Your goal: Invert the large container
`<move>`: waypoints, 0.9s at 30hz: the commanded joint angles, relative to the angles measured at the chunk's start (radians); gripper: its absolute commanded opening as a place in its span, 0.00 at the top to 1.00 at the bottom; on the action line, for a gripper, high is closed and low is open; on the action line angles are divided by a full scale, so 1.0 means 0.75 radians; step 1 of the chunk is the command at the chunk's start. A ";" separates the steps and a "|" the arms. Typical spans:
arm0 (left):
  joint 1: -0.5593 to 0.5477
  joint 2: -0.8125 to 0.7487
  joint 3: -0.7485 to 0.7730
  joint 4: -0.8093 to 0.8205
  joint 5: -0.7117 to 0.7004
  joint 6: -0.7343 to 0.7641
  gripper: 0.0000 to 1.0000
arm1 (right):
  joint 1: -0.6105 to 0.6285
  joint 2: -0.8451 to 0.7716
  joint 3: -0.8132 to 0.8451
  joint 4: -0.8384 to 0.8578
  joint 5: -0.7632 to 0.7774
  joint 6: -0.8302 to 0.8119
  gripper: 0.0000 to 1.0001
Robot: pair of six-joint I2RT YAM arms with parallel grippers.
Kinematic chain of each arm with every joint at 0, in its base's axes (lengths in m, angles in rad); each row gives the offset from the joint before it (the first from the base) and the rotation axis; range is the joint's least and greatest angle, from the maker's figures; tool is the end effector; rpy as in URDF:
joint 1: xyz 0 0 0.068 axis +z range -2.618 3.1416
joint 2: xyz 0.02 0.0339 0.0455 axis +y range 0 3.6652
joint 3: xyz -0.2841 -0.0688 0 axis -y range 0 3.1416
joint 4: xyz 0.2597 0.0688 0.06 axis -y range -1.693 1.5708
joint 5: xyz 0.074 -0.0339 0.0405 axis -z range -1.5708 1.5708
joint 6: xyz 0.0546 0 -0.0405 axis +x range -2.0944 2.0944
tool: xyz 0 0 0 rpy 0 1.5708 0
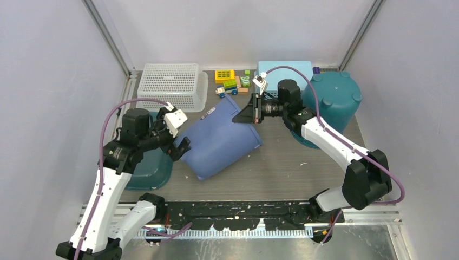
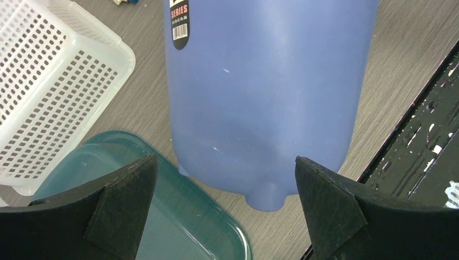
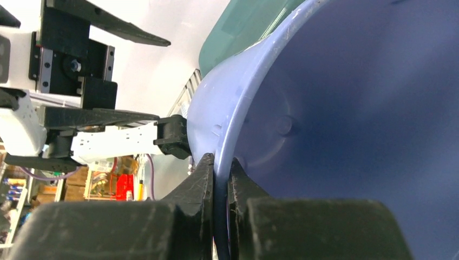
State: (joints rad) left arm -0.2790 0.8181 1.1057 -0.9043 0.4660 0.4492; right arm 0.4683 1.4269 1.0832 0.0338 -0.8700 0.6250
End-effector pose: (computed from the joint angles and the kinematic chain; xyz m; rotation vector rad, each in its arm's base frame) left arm 0.1451 -0.0671 0.3810 1.0004 1.8930 -0.4091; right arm 0.2917 0.1943 0.3303 -0.5104 2.0105 1.5250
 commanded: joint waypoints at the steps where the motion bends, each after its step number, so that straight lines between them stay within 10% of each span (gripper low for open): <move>1: 0.005 0.014 -0.007 0.076 0.035 -0.012 0.00 | 0.004 -0.023 -0.016 -0.137 -0.029 -0.215 0.87; 27: 0.006 -0.003 -0.303 0.240 0.163 -0.026 0.00 | 0.004 -0.047 -0.053 -0.406 0.081 -0.694 0.56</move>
State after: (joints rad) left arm -0.2790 0.8131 0.9058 -0.7601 0.5571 0.4480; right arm 0.4686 1.4052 1.0542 -0.2501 -0.8478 0.1967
